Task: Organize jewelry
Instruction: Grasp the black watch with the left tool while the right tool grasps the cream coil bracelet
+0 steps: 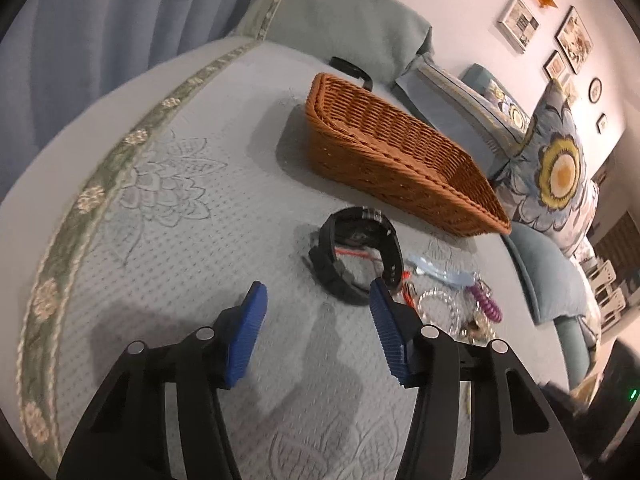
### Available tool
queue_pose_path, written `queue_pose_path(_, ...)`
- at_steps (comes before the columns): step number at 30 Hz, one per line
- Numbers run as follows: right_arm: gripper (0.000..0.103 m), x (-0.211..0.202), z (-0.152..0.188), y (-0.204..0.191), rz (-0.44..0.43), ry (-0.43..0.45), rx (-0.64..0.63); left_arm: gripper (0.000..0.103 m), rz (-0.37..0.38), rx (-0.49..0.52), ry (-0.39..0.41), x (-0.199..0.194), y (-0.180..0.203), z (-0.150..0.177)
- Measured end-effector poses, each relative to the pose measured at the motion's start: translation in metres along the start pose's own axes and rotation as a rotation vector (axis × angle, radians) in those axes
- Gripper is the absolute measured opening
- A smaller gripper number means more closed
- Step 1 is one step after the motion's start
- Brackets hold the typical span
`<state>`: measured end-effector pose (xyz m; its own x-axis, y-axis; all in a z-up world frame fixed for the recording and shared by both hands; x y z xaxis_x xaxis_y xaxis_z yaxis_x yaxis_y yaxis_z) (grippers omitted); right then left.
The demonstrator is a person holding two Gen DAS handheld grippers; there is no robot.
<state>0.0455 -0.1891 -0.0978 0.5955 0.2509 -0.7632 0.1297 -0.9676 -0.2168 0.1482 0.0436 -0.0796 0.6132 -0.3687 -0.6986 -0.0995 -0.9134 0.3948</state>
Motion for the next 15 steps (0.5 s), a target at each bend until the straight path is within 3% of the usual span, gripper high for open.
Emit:
queue_pose_path(3,0.035,0.007,0.003,-0.006,0.038,-0.009,-0.022,0.051,-0.008,0.008,-0.021,0.013,0.005,-0.008)
queue_pose_path(5,0.029,0.009,0.002,-0.012,0.073,-0.005,-0.050,0.051,-0.021,0.015,-0.039,0.026,0.009,-0.012)
queue_pose_path(9,0.019,0.014,0.000,-0.014,0.115,-0.002,-0.074,0.037,-0.086,0.045,-0.052,0.044,0.016,-0.018)
queue_pose_path(11,0.013,0.015,-0.001,-0.014,0.114,0.000,-0.080,0.026,-0.117,0.066,-0.051,0.047,0.017,-0.019)
queue_pose_path(15,0.010,0.013,-0.001,-0.015,0.108,0.010,-0.086,0.020,-0.123,0.086,-0.034,0.046,0.019,-0.018)
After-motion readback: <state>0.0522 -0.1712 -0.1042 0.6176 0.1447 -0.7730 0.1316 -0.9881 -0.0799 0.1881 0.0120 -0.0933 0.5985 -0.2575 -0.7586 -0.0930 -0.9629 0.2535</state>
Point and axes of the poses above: each gripper's, at about its wrist camera, not at the fingertips, and x roughly the way its jaws point, y to its right, z to its underside, the point moved 4 cm from there along x, roughly the way its jaws point, and after that the axes turned 1 degree about -y, right-handed, at the moved point
